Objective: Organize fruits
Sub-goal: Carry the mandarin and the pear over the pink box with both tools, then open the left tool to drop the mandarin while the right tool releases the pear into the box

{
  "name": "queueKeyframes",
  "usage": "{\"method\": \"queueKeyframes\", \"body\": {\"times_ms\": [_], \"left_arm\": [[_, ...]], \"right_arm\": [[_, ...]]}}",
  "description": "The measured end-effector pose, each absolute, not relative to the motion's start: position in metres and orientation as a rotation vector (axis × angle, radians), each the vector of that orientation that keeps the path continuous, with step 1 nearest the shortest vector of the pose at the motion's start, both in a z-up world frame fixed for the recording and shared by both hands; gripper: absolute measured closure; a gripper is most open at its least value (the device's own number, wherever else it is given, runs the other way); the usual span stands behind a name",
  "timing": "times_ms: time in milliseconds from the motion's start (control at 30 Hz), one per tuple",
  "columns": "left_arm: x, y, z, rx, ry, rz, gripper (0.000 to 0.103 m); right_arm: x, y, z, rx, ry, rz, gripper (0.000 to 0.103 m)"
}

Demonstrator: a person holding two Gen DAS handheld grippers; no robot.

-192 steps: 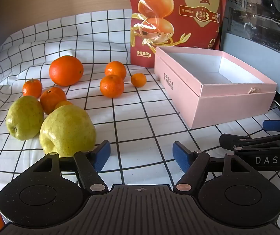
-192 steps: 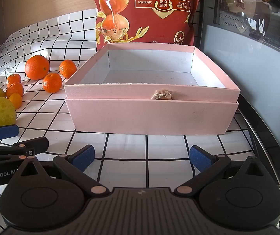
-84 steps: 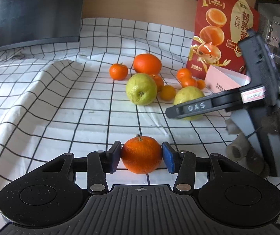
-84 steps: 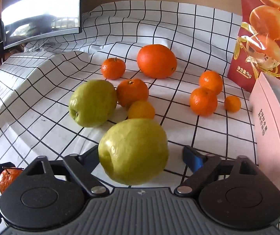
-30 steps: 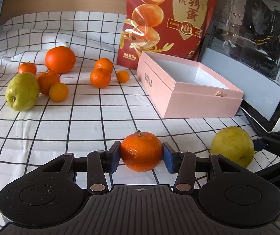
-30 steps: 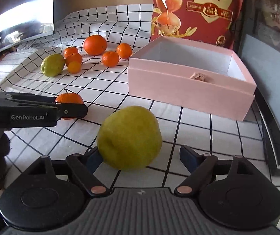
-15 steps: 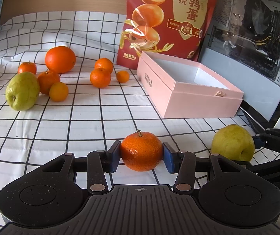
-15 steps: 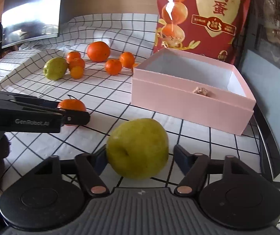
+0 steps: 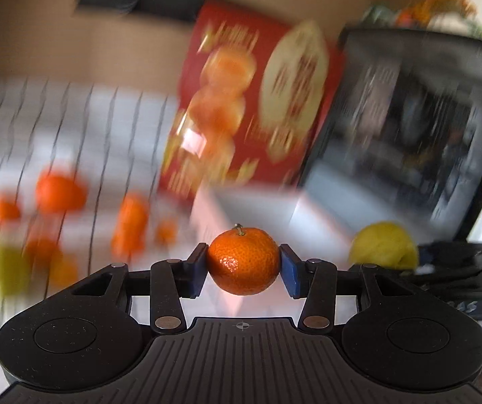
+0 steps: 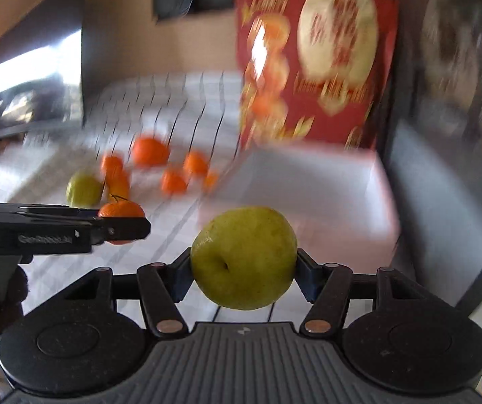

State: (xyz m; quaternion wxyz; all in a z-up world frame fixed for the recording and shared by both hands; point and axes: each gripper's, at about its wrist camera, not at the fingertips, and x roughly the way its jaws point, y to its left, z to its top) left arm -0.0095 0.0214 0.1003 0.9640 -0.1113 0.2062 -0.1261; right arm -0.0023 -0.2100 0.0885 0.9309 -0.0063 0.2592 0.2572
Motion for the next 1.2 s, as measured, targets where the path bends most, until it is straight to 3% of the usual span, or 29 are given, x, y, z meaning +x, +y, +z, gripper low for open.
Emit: {"method": "queueKeyframes", "body": {"times_ms": [200,333,533,833,1200], "left_arm": [[0.093,0.005,0.145,-0.189,0.479,-0.292,0.053],[0.136,-0.016,0.126,-0.101,0.608,-0.257,0.053],[0.178,-0.026,0.092,-0.199,0.759,-0.283,0.053],[0.193,-0.029,0.070,-0.157,0.806,-0.249,0.053],[0.183,-0.032,0.069,-0.129,0.801,-0.279,0.053]], "right_arm": [[0.067,-0.208,0.139,0.029,0.506,0.371,0.042],[0.114,-0.202,0.131,0.028,0.579,0.272,0.042],[0.142,-0.198,0.092,0.012,0.695,0.259,0.041],[0.151,-0.184,0.041,-0.075,0.823,0.298,0.042],[0.155,-0.186,0.033,-0.014,0.875,0.297,0.040]]}}
